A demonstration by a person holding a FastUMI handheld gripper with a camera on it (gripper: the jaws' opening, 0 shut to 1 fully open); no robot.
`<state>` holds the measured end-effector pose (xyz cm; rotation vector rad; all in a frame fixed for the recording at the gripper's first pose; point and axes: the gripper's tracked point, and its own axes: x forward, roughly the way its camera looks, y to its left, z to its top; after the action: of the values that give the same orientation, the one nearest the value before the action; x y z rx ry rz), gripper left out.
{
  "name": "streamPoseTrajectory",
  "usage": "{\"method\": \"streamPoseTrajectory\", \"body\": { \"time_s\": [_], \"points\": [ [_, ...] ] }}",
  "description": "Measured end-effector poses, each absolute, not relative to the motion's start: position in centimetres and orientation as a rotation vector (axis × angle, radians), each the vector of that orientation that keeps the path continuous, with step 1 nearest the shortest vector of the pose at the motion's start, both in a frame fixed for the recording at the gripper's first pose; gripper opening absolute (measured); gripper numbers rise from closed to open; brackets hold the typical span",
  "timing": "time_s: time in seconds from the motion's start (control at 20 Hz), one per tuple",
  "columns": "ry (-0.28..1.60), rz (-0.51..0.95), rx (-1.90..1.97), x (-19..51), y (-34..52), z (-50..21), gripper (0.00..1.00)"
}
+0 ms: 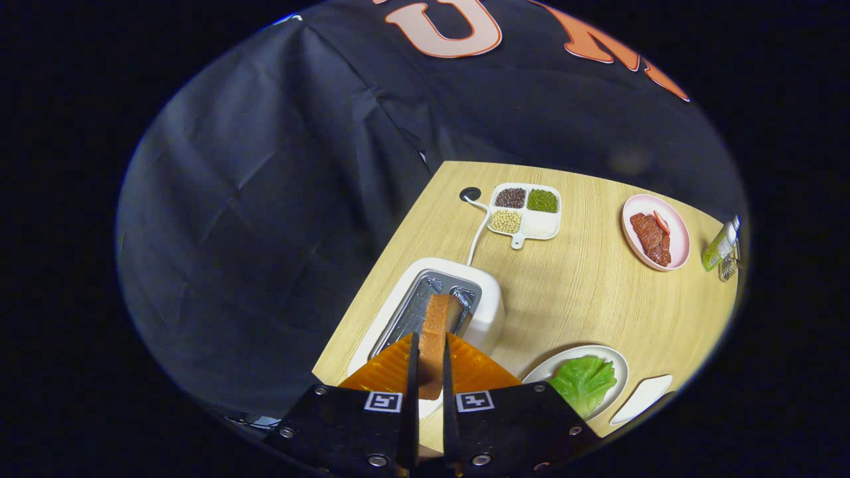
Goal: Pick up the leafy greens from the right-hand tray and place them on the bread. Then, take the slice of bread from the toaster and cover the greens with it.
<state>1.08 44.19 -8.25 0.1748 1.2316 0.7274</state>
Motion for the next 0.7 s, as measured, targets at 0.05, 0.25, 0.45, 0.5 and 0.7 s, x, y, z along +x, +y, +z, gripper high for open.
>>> {"method": "streamPoseTrajectory", "body": {
  "time_s": [0.05, 0.25, 0.45, 0.5, 0.7],
  "points": [
    [1.210, 0.736, 0.189, 1.2, 43.7, -7.5, 0.15],
    [1.137, 0.778, 0.227, 0.6, 41.8, -5.0, 0.15],
    [1.108, 0.789, 0.241, -0.4, 39.4, -4.7, 0.15],
    [1.108, 0.788, 0.245, -0.7, 38.8, -4.7, 0.15],
    [1.109, 0.756, 0.282, -0.8, 35.5, -6.8, 0.15]
  ]
}}
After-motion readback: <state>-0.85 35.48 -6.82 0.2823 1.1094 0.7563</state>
